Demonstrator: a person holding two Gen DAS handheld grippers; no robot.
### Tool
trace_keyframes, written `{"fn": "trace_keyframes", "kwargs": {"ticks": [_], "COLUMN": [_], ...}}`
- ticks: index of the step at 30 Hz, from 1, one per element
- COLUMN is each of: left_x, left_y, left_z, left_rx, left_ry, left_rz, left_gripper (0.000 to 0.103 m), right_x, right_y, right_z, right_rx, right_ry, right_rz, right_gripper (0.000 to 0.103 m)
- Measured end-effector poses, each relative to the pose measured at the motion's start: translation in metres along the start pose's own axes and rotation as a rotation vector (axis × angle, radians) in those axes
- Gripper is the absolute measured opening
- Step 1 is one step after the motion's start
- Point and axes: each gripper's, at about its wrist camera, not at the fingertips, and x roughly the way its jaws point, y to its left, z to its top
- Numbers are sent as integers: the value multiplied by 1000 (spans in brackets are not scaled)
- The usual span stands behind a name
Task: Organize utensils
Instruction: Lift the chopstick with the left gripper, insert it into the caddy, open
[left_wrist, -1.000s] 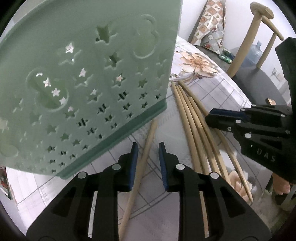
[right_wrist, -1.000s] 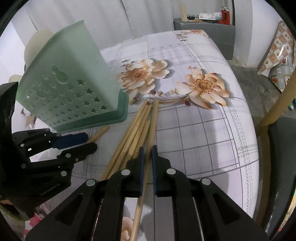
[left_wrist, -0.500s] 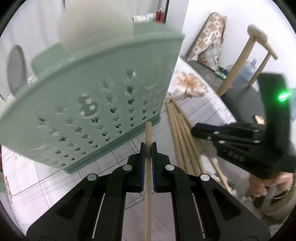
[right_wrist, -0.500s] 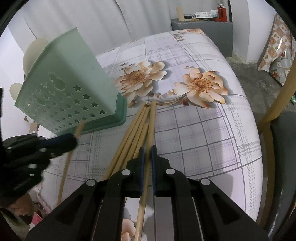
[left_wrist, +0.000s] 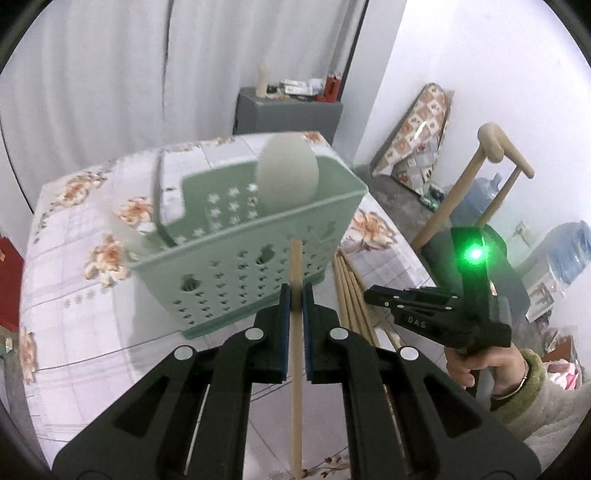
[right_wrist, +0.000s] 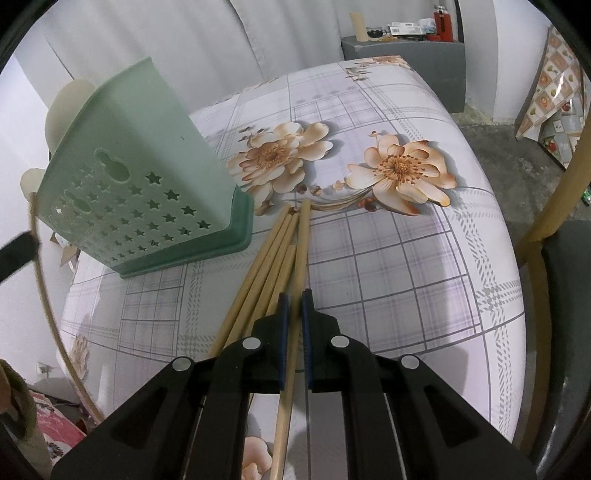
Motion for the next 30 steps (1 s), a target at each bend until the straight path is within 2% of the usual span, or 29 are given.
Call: {"fn": "trace_keyframes", "kwargs": {"ticks": [9,13,19,24,26,30], "left_x": [-31,-51,-99,-143,-151,-151], "left_y": [17,21,27,29,31,32], "left_z": [-1,1,25,54,65,82], "left_rx": [-32,-45,-69,-85,-98,-112], "left_ry": [-72,-138,-327,-546,-601,-660], "left_rz": [44,61,73,81,72,60], "left_gripper": [5,5,5,5,5,5], "right_x": [0,-1,-2,-2,-2,-2], "right_y": [0,1,2,3,3,3], "right_z": [0,-1,-1,-1,-1,-1], "right_rx": [-1,-6,-11,-14,-13,-13], "right_ry": [0,0,-1,0,0,-1], "right_rz": [-2,-7,-14,-18,-17,-17], "right_gripper": [7,7,7,7,7,7]}}
